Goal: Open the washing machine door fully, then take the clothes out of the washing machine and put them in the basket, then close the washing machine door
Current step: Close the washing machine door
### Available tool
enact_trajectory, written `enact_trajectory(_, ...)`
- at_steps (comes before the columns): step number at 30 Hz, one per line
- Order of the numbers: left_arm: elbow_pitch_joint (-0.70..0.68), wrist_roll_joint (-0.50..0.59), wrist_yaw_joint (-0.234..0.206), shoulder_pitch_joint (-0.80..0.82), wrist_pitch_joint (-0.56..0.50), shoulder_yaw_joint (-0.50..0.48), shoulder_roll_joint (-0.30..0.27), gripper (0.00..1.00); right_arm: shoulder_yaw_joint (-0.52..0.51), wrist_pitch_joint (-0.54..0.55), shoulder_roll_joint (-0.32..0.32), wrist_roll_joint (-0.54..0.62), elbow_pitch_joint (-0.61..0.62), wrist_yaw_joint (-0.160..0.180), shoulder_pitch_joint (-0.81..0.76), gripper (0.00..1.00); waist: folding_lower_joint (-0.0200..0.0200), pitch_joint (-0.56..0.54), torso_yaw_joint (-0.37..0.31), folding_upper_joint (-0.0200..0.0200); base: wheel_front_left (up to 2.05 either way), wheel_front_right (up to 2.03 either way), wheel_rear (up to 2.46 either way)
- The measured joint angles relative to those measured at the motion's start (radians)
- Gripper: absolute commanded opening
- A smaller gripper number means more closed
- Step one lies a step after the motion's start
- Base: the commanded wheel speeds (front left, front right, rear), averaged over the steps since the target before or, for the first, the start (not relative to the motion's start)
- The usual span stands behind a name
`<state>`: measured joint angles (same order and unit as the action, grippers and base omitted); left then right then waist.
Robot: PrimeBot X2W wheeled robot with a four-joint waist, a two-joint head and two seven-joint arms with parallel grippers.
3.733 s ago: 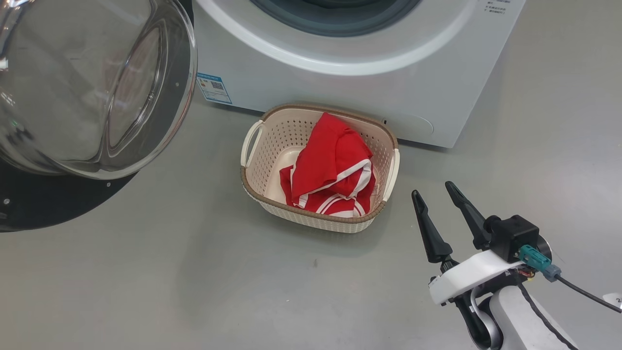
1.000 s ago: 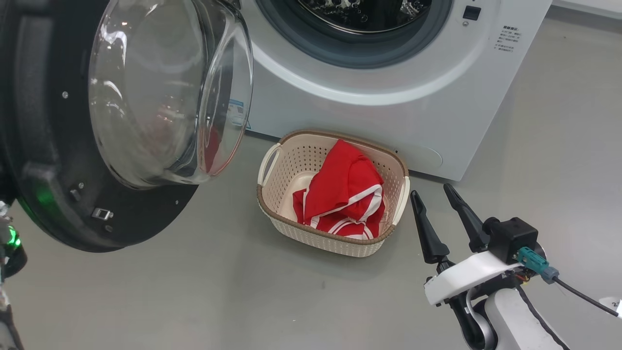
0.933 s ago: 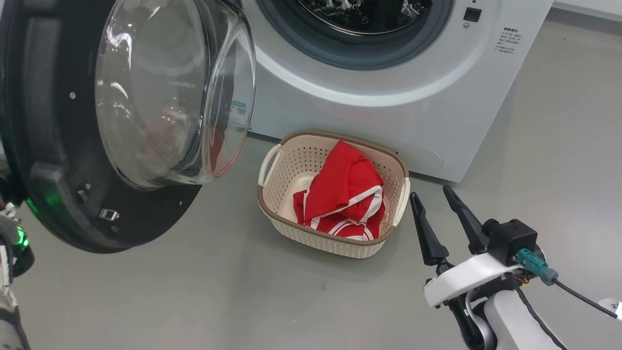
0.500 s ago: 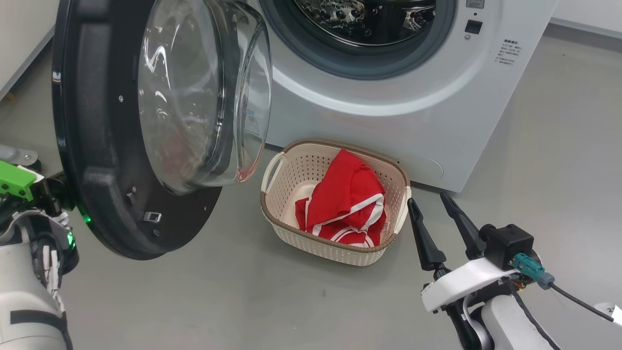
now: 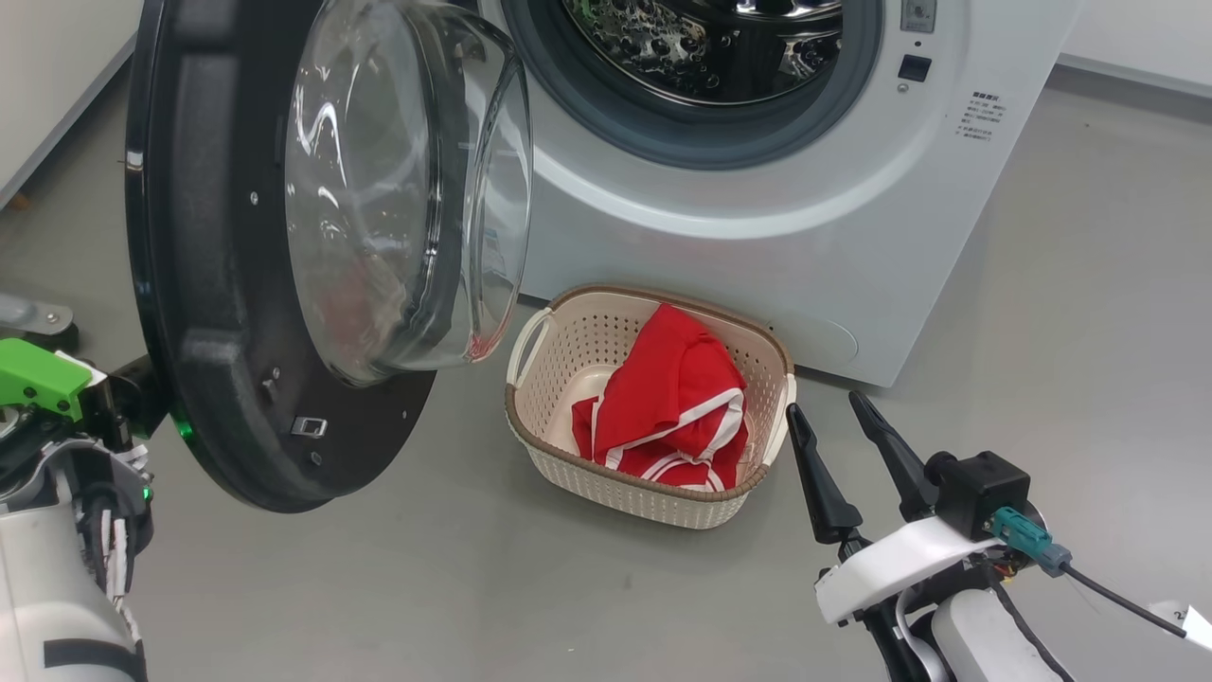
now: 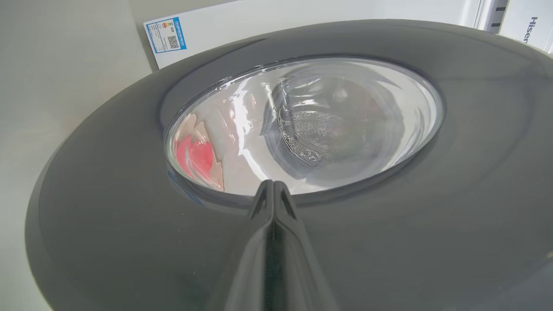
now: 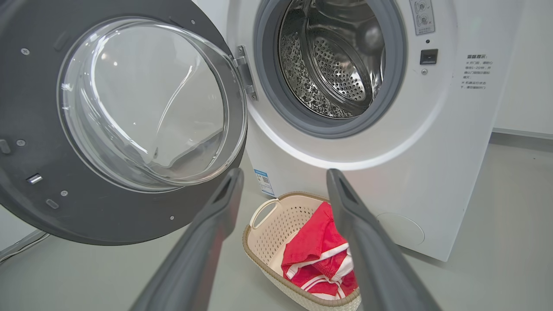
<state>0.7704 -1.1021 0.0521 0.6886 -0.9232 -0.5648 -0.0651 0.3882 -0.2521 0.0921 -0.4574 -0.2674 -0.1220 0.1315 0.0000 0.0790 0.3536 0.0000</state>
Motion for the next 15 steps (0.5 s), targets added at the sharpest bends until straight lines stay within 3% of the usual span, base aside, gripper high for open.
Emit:
enact_trajectory(8,-0.097,0.04,0.007,-0.044,0.045,0.016,-0.002,0.0,-0.001,0.0,-0.004,0.0,0.0,0.0,-0.01,1.0,0.0,-0.008,-0.003,0.0,0.0,0.0,0.0)
enact_trajectory(15,-0.214,0.19,0.051,-0.12,0.142,0.082,-0.075,0.0,-0.01,0.0,-0.005,0.0,0.0,0.0,-0.018,1.0,0.0,-0.01,0.0,0.0,0.0,0.0,0.0)
